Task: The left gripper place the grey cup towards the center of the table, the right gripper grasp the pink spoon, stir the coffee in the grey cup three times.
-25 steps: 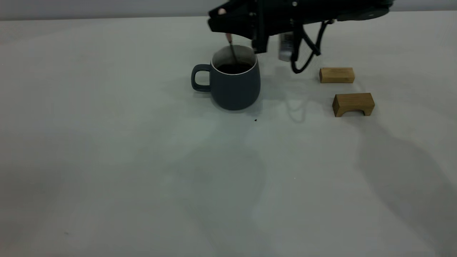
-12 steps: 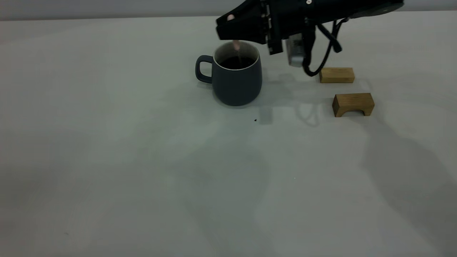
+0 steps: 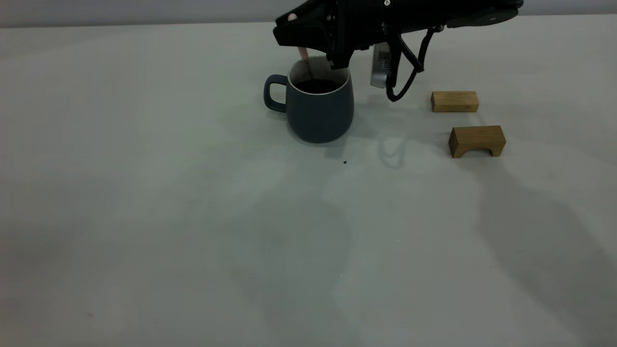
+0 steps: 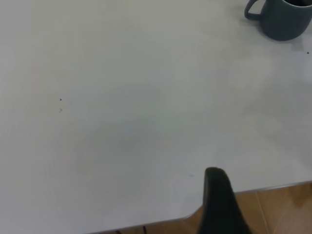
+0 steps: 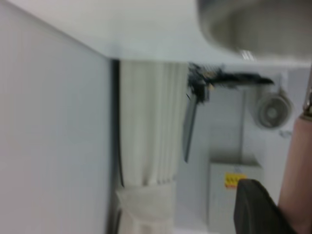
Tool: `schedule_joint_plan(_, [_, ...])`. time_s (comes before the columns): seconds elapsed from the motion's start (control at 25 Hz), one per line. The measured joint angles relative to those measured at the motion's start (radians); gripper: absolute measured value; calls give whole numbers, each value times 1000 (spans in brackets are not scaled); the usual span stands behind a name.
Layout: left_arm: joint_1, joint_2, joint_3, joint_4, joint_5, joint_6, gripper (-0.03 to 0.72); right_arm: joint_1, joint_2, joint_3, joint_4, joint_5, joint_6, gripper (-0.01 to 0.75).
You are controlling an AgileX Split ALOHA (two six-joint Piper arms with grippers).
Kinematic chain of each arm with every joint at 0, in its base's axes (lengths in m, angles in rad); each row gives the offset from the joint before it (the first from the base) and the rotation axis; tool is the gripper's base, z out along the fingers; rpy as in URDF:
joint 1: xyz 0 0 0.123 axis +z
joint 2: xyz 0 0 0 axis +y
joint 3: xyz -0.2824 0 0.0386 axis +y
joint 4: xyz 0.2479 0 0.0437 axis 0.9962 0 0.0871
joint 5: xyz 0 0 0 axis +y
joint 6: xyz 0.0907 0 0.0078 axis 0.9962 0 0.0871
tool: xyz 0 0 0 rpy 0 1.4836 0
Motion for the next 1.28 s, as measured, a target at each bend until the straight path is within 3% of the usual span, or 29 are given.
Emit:
schedule_joint_plan(0.28, [0, 0, 0, 0, 0, 0, 519, -29, 0, 0, -1, -17, -1, 124])
schedule_joint_plan(0.52, [0, 0, 0, 0, 0, 0, 519, -76, 0, 0, -117, 175, -1, 144])
schedule_joint_plan(0.6, [0, 0, 0, 0, 0, 0, 519, -94, 0, 0, -149, 195, -1, 198])
schedule_joint_plan(0.84, [0, 0, 0, 0, 0, 0, 519, -103, -5, 0, -266, 198, -63, 558])
schedule_joint_plan(0.96, [0, 0, 0, 0, 0, 0, 519, -103, -40, 0, -432, 200, -210, 677])
schedule_joint_plan(1.04, [0, 0, 0, 0, 0, 0, 519, -103, -87, 0, -600, 206, -328, 700])
schedule_joint_plan(1.16, [0, 0, 0, 0, 0, 0, 519, -103, -170, 0, -872, 221, -445, 683])
schedule_joint_plan(1.28, [0, 0, 0, 0, 0, 0, 519, -101, -270, 0, -1187, 231, -508, 609])
